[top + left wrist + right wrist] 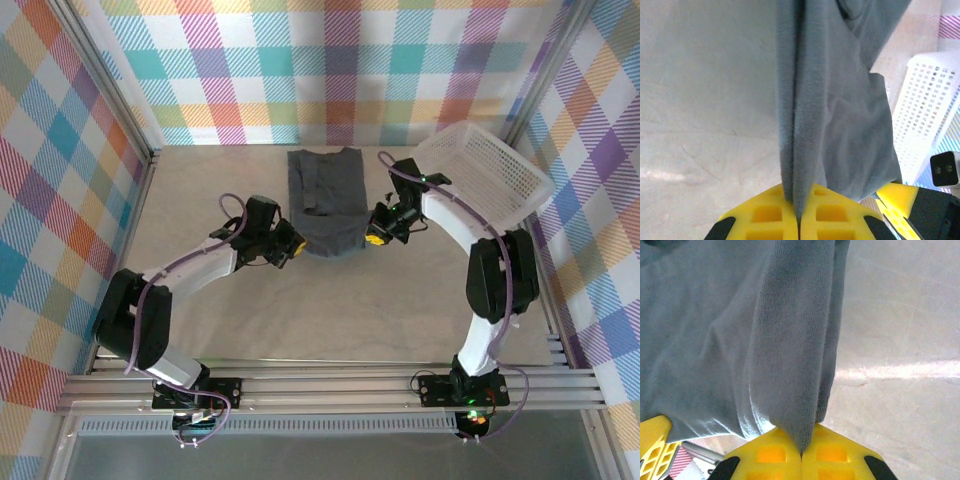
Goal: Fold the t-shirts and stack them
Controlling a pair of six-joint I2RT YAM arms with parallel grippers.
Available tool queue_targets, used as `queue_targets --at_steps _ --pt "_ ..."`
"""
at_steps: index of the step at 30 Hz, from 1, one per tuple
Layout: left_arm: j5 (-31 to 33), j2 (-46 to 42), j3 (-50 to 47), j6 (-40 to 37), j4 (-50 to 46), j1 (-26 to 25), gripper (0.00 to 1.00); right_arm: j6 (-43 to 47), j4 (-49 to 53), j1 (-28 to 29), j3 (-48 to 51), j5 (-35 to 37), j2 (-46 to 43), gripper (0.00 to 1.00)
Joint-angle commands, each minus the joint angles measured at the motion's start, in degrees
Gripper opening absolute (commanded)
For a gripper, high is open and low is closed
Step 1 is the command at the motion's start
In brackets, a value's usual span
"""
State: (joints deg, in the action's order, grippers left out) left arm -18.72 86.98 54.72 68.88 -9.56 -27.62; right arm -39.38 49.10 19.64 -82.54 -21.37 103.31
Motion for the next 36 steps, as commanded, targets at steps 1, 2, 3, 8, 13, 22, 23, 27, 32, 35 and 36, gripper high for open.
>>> queue_targets --at_steps 1,2,3,8,13,22,23,27,32,35,36 --pt "-5.2 -2.4 -4.1 -2.6 -7.4 -0.2 0.0 1.4 5.5 1.1 4.9 -4.0 -2.9 0.0" --pt "-7.0 -3.0 -5.7 -2.9 -8.4 -0.4 0.0 1.8 5.8 1.6 6.9 -4.9 -3.8 0.0" --pt "-8.9 -3.9 -7.9 -3.1 -8.4 -0.8 0.0 2.2 6.2 2.4 9.5 -5.9 -4.9 0.0" --pt "-13.3 -9.3 -17.1 -5.9 -12.3 -4.7 0.0 1.8 5.5 8.0 22.6 -10.2 -11.5 0.0" --pt "-10.7 -25.9 -22.7 -2.7 -16.9 -6.1 0.0 -1.9 8.0 9.4 27.6 -9.7 -20.6 0.0" --pt "1.4 -37.8 -14.0 3.1 -20.0 -5.7 0.0 -3.6 18.6 9.0 7.5 -4.2 -18.5 0.0" --pt "2.1 -37.0 -12.9 3.3 -19.6 -5.3 0.0 -3.7 19.8 8.6 5.1 -3.9 -17.3 0.0" --pt "3.2 -30.1 -7.2 2.8 -16.8 -2.3 0.0 -3.3 22.7 6.7 -4.4 -3.3 -11.3 0.0" --pt "3.2 -17.1 1.9 1.7 -15.6 1.8 0.0 -4.7 22.4 3.3 -14.5 -5.6 -3.0 0.0" --pt "3.0 -7.6 8.9 0.4 -13.8 4.6 0.0 -4.3 23.9 1.3 -23.4 -6.1 5.6 0.0" --pt "3.3 -4.1 12.0 -0.5 -14.6 5.4 0.0 -4.4 23.7 0.8 -25.8 -5.8 8.2 0.0"
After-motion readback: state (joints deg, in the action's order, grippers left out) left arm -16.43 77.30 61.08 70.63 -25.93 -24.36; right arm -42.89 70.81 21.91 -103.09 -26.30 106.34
